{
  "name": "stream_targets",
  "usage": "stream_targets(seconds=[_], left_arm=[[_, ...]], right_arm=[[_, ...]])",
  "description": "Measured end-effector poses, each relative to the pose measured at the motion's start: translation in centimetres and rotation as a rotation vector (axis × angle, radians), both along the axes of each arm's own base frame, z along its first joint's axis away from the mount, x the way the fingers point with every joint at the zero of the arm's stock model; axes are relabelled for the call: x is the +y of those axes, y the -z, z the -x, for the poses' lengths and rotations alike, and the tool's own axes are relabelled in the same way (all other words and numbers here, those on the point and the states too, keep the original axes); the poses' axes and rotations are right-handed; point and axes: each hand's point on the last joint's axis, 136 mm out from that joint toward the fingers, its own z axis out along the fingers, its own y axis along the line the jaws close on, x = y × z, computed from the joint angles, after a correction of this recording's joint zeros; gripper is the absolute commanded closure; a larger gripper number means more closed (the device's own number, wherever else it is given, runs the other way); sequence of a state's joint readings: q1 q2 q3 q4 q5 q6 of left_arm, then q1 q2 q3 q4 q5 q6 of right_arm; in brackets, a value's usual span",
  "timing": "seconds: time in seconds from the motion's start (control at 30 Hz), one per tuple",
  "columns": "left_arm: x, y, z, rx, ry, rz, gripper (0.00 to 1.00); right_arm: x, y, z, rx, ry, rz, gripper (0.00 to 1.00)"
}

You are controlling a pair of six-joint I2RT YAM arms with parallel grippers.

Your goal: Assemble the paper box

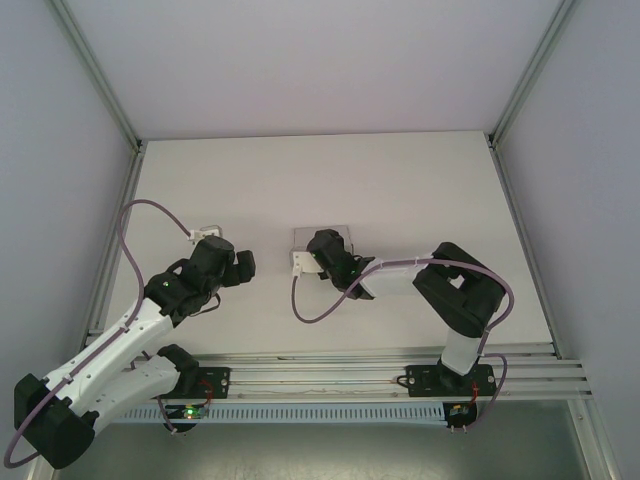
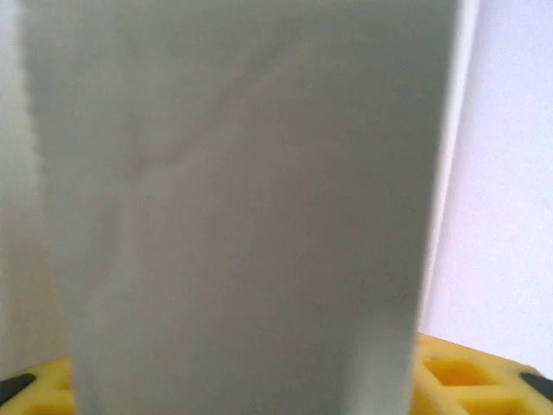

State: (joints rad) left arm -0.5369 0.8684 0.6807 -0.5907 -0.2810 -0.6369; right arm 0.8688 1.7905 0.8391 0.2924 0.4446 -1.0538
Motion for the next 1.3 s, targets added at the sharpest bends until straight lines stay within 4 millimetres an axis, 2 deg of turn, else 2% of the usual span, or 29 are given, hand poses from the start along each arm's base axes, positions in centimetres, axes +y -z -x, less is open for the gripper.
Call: stream_targets(seconds=[0.13,0.23,0.47,0.57,0.67,0.83,0.9,0.97,1.1,1.2,1.3], left_arm=[[0.0,0.0,0.0,0.0,0.0,0.0,0.0],[0.0,-0.1,0.0,-0.003,0.0,0.003,0.0],[0.0,-0.5,0.1,-0.019,0.0,0.012,0.0],[0.0,-0.5,0.1,-0.018,0.002,0.013,0.0],[0.0,-0.5,0.0,-0.016,0.003,0.012,0.0],[-0.4,-1.8,-0.7,-0.037,0.017,0.005,0.0],[-0.3,-2.8,-1.2,-0.068,0.009,-0.006,0.0],[0.0,-3.7,-2.0,-0.121,-0.003,-0.025,0.0],[0.5,-5.5,-3.5,-0.223,-0.009,-0.088,0.0],[1.4,-6.7,-5.0,-0.299,-0.024,-0.152,0.0],[2.6,-6.3,-6.7,-0.364,-0.028,-0.237,0.0]], right_arm=[[-0.3,1.2,1.2,0.064,0.002,0.021,0.21],[0.3,0.5,1.9,0.095,-0.006,-0.02,0.02],[0.9,-1.0,4.1,0.176,-0.046,-0.066,0.02],[1.1,-2.3,5.1,0.204,-0.06,-0.102,0.02],[1.2,-4.6,5.9,0.227,-0.058,-0.176,0.02],[1.0,-10.6,6.4,0.209,-0.001,-0.393,0.02],[0.0,-13.2,5.8,0.192,0.072,-0.51,0.02],[-2.2,-15.6,4.4,0.173,0.19,-0.652,0.02],[-9.6,-19.3,0.2,0.087,0.466,-0.923,0.02],[-14.9,-19.2,-1.3,0.007,0.621,-1.038,0.02],[-18.9,-16.3,-1.7,-0.038,0.734,-1.089,0.02]])
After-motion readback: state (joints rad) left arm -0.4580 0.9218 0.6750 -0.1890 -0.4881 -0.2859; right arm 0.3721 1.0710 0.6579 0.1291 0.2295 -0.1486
